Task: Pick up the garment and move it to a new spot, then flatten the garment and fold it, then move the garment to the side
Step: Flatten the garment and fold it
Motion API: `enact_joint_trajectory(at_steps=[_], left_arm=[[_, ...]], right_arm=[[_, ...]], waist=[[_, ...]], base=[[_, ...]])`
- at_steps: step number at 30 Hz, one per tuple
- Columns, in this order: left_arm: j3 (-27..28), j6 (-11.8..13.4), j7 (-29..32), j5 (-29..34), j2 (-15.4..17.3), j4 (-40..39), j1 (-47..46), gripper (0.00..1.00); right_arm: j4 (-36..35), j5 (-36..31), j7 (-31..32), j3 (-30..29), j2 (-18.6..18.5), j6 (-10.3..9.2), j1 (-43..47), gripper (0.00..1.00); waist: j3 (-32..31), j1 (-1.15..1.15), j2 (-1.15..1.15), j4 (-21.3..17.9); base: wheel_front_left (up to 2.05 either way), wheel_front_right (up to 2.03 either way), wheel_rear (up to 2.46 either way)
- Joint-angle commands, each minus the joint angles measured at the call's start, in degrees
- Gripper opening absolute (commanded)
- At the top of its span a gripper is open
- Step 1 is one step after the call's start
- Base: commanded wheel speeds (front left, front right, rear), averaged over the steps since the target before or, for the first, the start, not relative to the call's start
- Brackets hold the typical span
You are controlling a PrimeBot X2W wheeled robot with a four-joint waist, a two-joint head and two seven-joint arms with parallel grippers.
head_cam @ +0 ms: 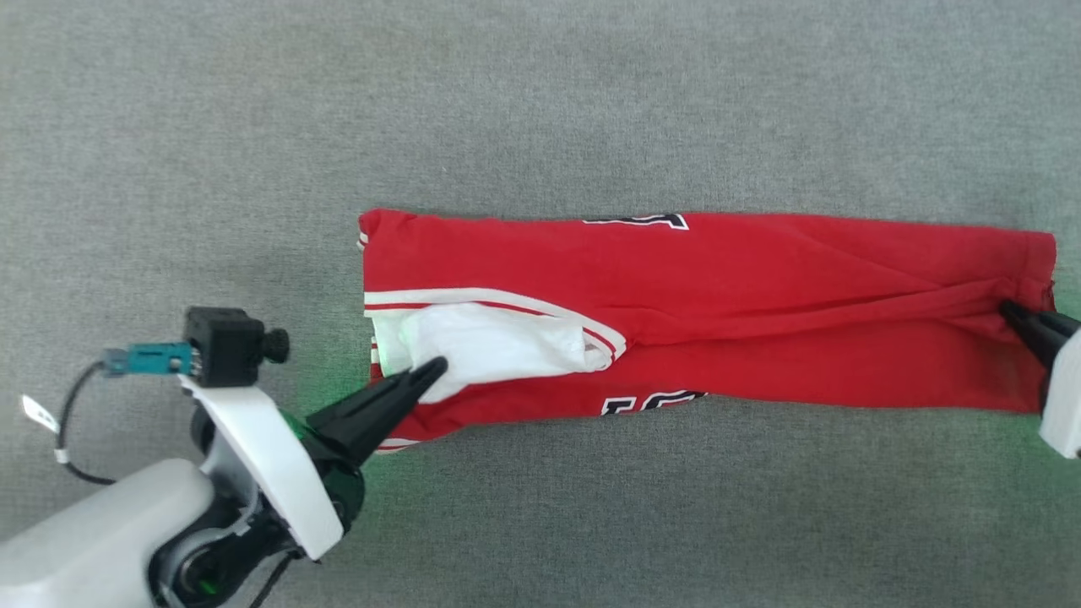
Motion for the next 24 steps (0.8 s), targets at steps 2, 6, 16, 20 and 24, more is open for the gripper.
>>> enact_joint_trajectory(at_steps=[2, 6, 16, 20, 24], left_arm=[[-0.89, 0.06, -0.92, 1.97, -0.43, 2.94, -0.67, 0.04], [-2.52, 0.08, -3.02, 5.05, -1.77, 8.54, -0.99, 0.36], [6.19, 0.12, -6.08, 10.14, -6.72, 13.49, 4.63, 1.00], [13.09, 0.10, -6.10, 14.24, -9.21, 13.09, 8.59, 1.00], [22.21, 0.10, -6.11, 21.16, -13.18, 13.02, 14.09, 1.00]], right_arm=[[1.89, -0.94, -1.46, 0.51, 0.67, 0.00, -1.10, 0.00], [3.85, -0.46, -3.06, 1.46, 1.41, 0.00, -1.73, 0.00], [0.58, 1.86, -2.39, -2.24, -1.17, 0.00, 1.06, 1.00], [0.22, 2.55, -0.34, -4.35, -1.55, 0.00, 2.43, 1.00], [1.60, 3.61, 1.55, -7.09, -0.98, 0.00, 2.93, 1.00]], waist=[[0.63, 0.00, 0.01, -0.15], [0.84, 0.00, 0.01, -0.42], [-1.71, 0.00, 0.01, 1.35], [-2.32, 0.00, 0.01, 2.55], [-3.25, 0.00, 0.01, 4.43]], base=[[0.00, 0.00, 0.00], [0.00, 0.00, 0.00], [0.00, 0.00, 0.00], [0.00, 0.00, 0.00], [0.00, 0.00, 0.00]])
